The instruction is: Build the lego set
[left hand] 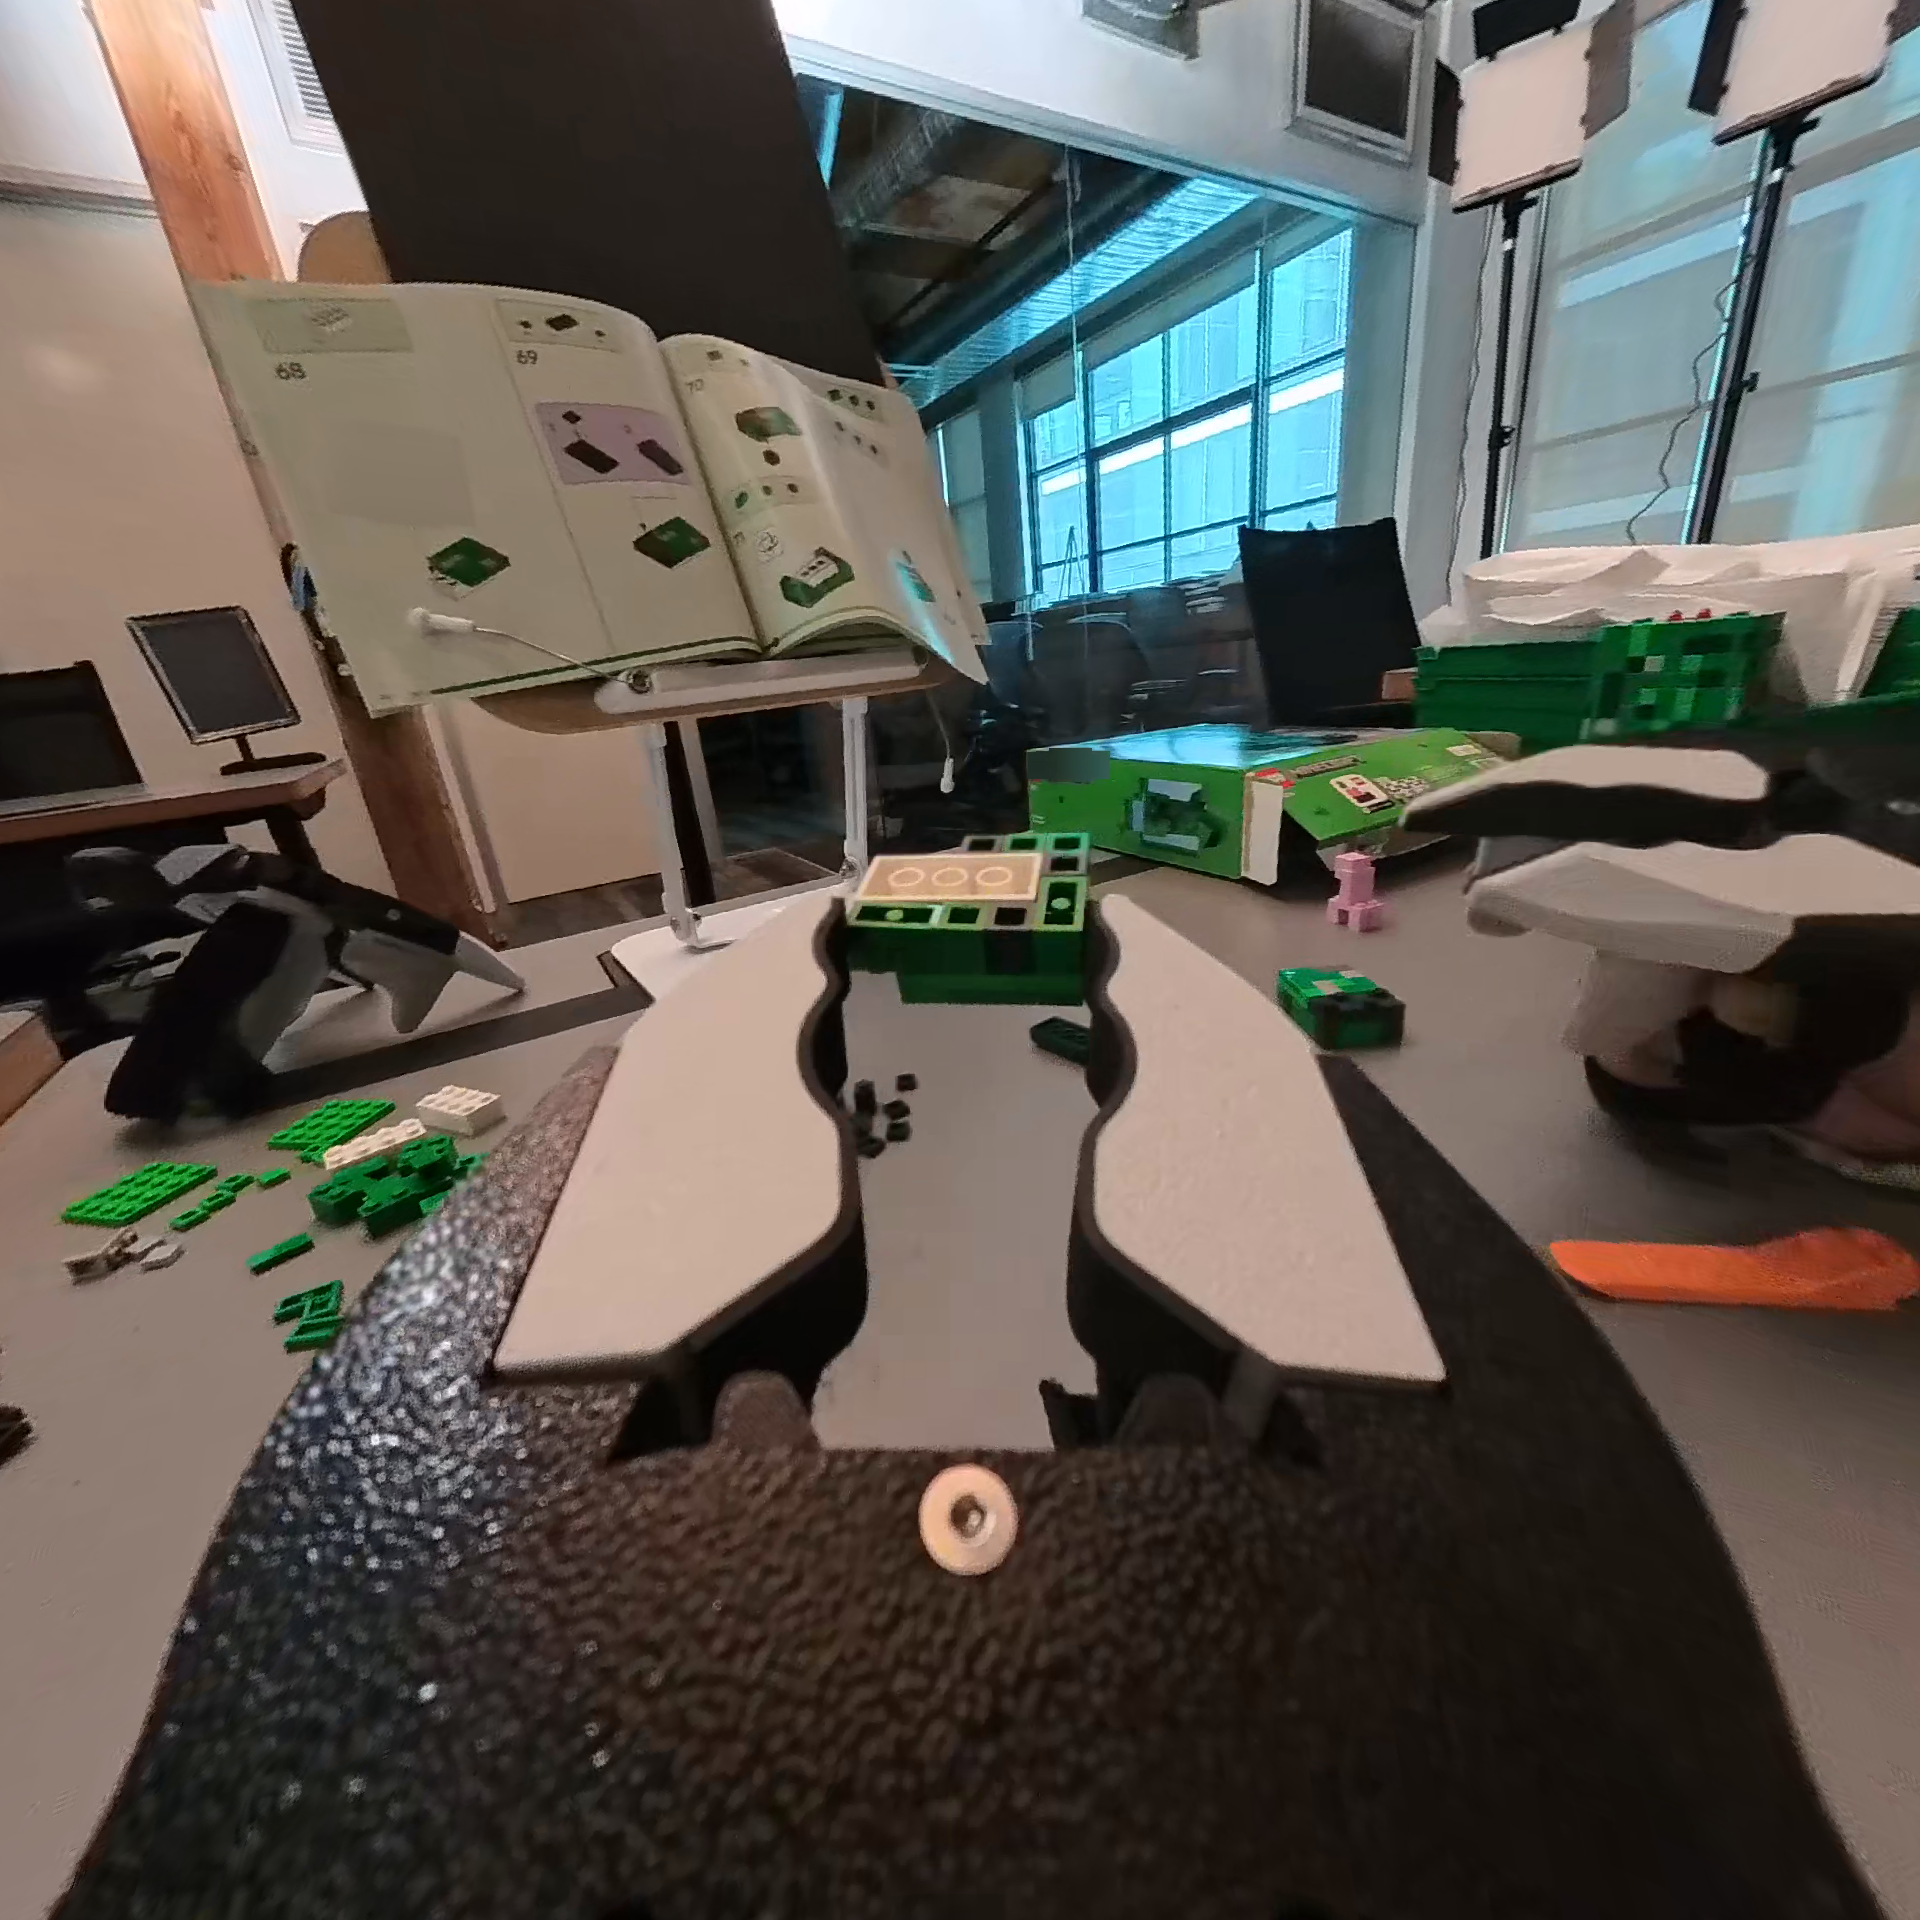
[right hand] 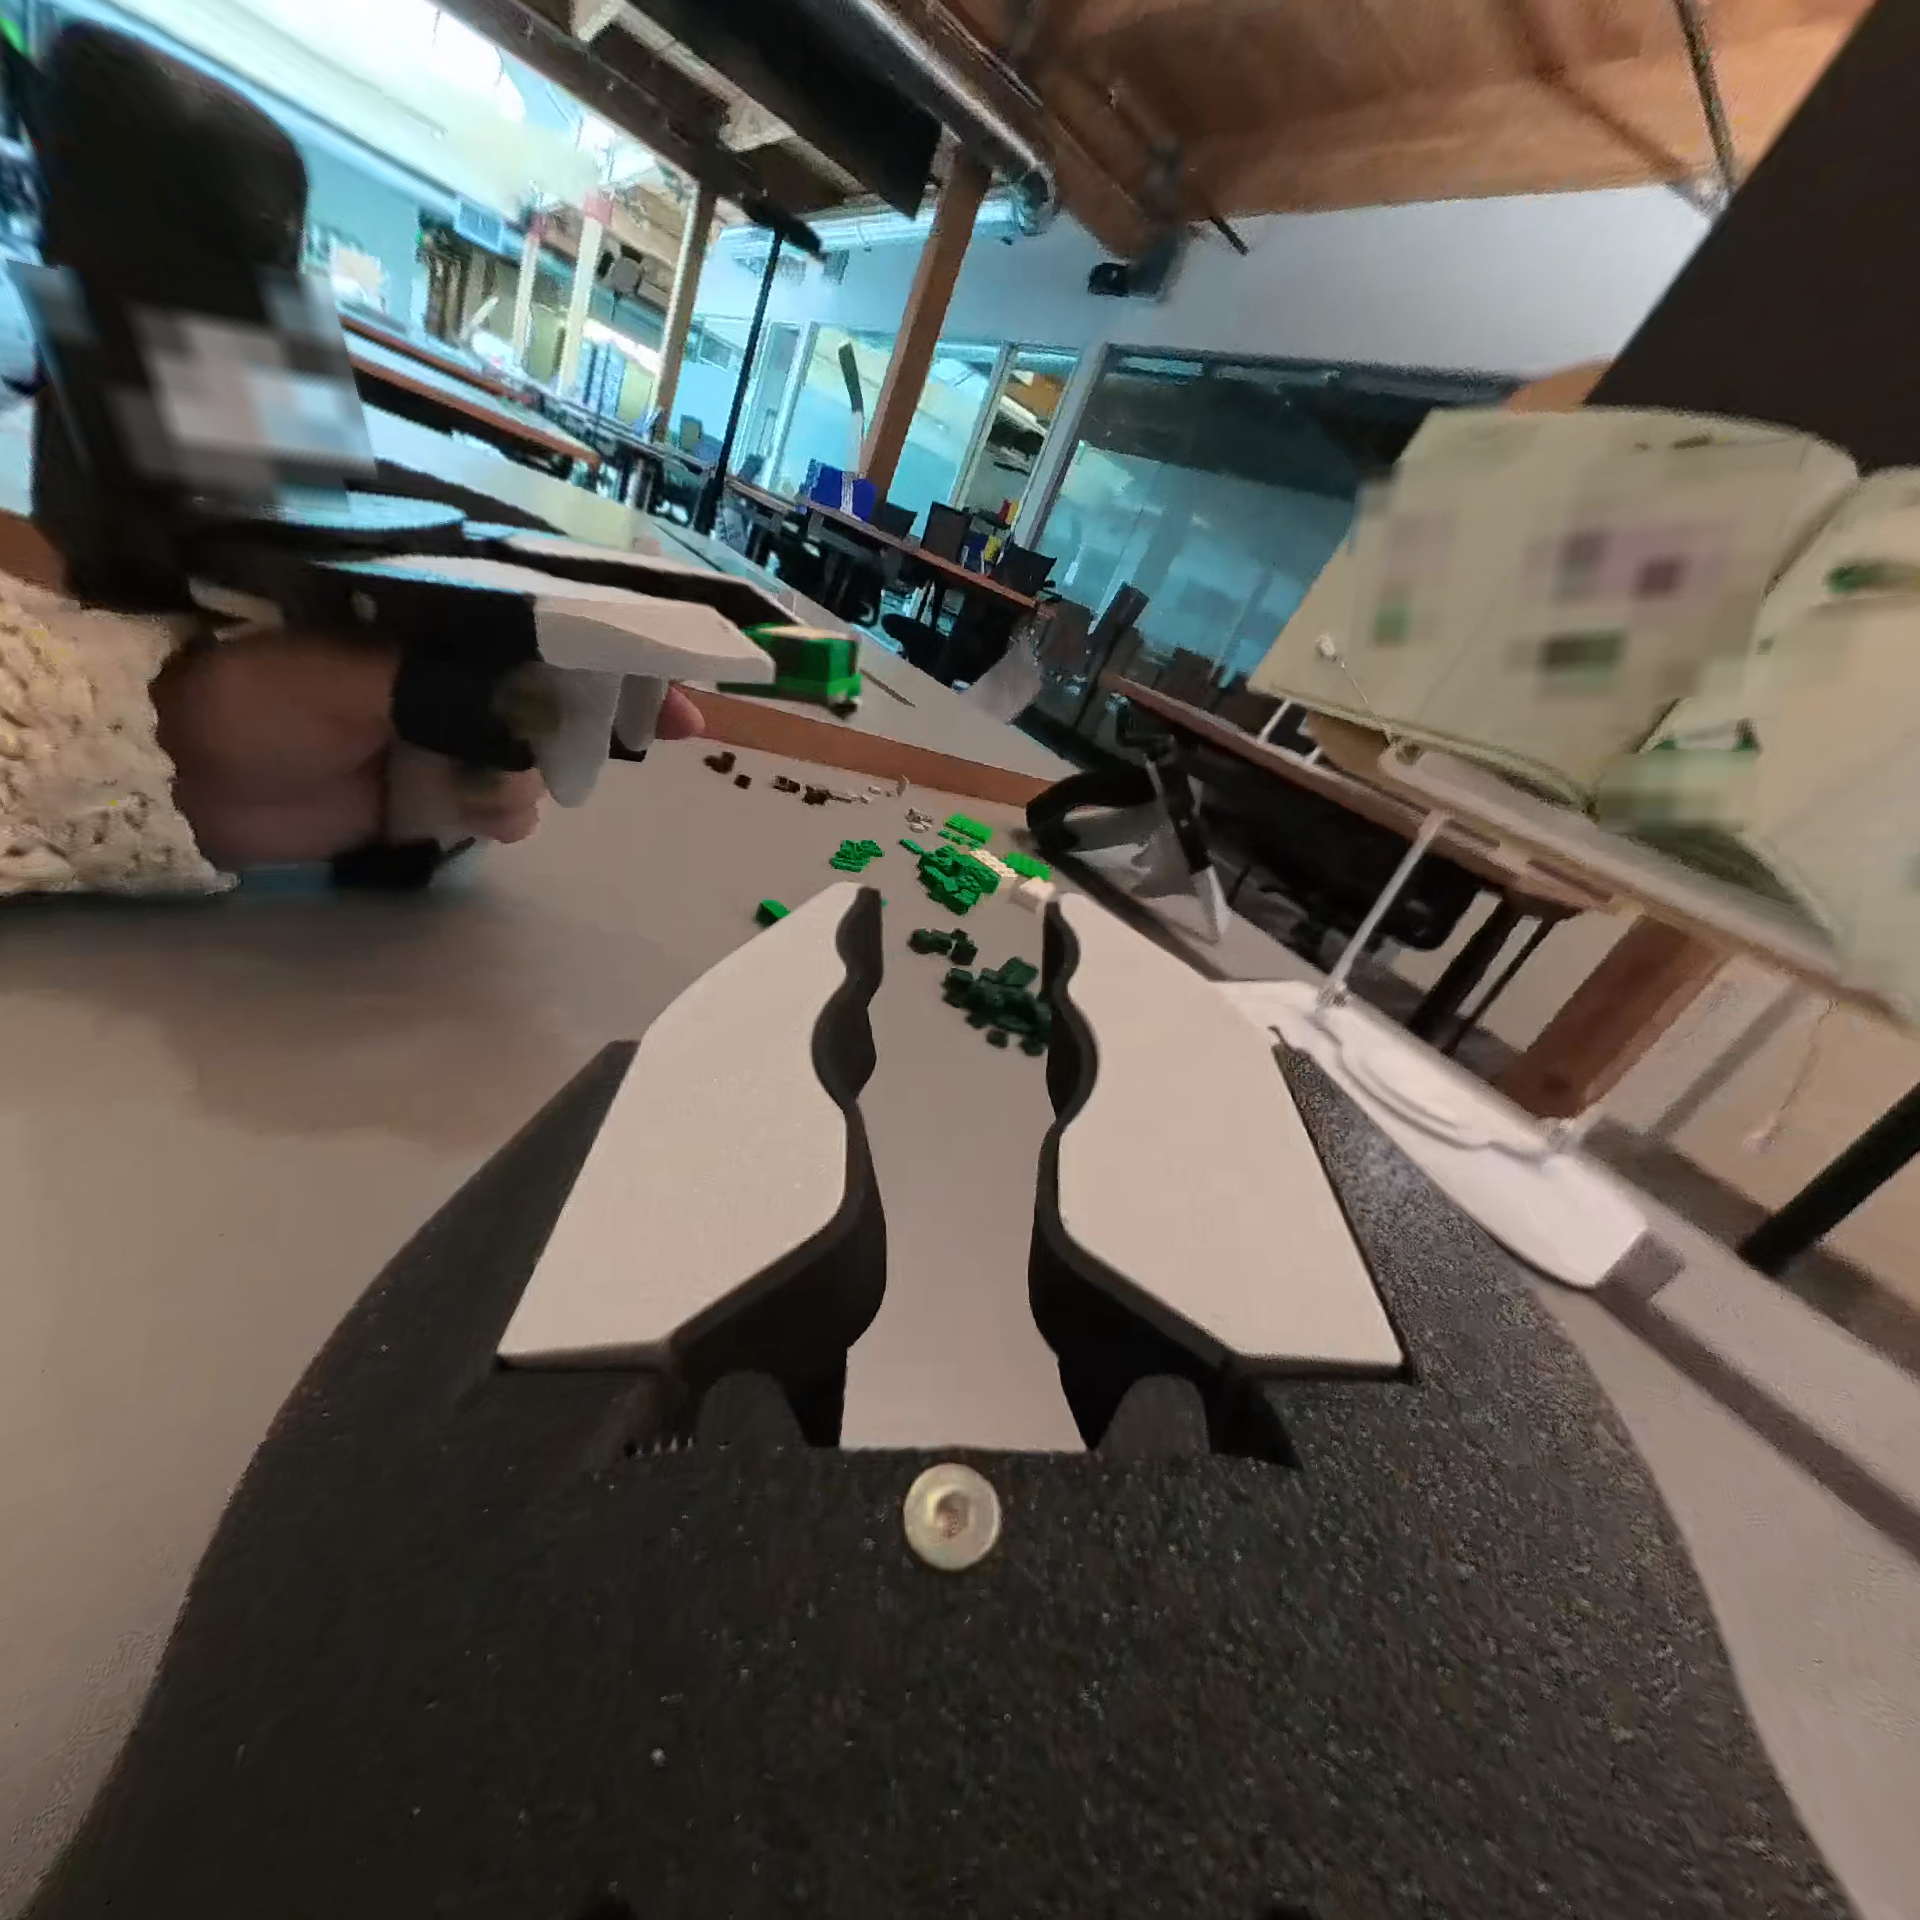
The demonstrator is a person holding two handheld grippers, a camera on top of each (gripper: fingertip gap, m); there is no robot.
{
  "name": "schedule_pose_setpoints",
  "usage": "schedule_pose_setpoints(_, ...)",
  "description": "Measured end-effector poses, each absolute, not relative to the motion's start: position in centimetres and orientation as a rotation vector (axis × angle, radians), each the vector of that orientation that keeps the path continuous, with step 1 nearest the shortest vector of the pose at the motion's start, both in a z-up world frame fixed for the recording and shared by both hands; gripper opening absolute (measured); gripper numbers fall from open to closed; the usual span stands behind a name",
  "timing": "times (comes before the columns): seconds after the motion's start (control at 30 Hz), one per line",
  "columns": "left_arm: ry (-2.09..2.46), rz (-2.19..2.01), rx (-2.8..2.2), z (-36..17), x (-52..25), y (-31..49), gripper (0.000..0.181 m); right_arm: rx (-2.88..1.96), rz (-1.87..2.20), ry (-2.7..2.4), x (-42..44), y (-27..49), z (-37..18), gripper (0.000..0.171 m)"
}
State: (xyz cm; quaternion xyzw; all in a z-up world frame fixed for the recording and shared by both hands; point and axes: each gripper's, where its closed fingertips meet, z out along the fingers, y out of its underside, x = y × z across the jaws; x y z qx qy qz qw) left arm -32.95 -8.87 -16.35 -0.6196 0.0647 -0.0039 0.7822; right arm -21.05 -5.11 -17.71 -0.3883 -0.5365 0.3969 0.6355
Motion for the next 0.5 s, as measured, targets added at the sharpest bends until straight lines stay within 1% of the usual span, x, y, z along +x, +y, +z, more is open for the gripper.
schedule_pose_setpoints(0.17, 0.141, 0.008, -1.343, -16.53, -32.93, -8.85, 0.044, -0.957, 0.967, -1.168, -20.93, -3.81, -17.53, 0.028)
schedule_pose_setpoints(0.5, 0.127, 0.013, -1.340, -16.49, -33.17, -8.82, 0.044, -0.921, 0.967, -1.213, -21.17, -4.64, -17.84, 0.025)
